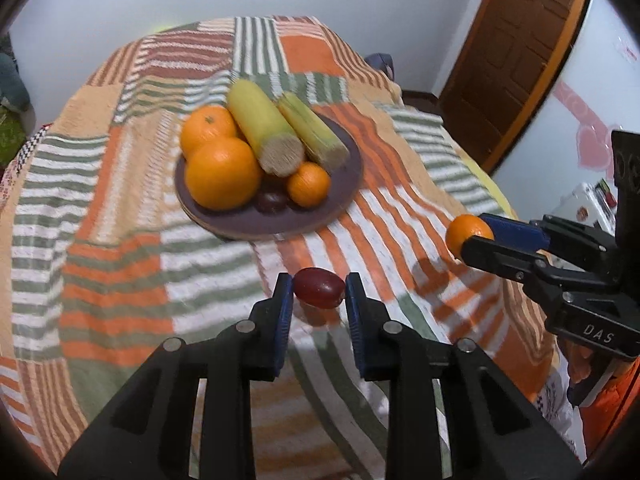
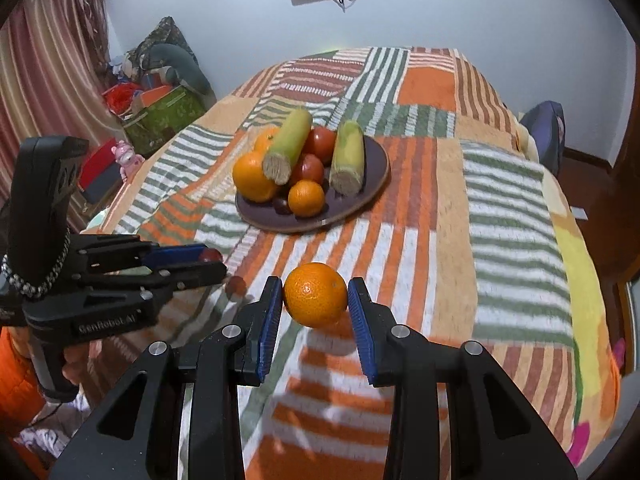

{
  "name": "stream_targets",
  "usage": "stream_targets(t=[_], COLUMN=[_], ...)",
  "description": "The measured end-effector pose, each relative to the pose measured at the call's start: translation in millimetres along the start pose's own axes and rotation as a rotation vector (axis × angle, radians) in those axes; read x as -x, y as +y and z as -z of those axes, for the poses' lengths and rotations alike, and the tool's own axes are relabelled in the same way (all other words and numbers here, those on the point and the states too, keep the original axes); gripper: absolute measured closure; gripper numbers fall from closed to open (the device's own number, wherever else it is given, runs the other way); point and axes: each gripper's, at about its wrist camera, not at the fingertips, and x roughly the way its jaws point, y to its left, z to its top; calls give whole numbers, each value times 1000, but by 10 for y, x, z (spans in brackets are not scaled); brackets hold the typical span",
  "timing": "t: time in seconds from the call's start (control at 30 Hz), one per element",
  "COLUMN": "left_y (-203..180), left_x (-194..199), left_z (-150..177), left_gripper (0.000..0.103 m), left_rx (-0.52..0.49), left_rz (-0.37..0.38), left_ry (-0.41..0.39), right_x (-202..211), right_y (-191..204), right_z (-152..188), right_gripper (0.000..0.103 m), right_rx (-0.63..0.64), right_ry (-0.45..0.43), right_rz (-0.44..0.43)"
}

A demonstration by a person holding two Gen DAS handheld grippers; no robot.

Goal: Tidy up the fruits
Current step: 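Place the date on the plate while the right tool sets the mandarin beside it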

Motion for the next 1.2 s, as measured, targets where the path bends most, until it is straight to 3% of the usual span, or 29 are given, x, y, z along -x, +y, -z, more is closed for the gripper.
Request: stream_targets(t=[0.5, 1.2], left_y=[363, 470], left_x=[-236, -637], left_z=[-432, -417], left_gripper=[77, 74], left_rx=[21, 35], left_rz=[-49, -56], left_ry=[-38, 49], right_x=[-408, -802], right_y=[-141, -205], right_z=[-464, -497], right_gripper=[72, 71], right_rx=[43, 58], right_ry=[-12, 51], right_rz=[18, 1])
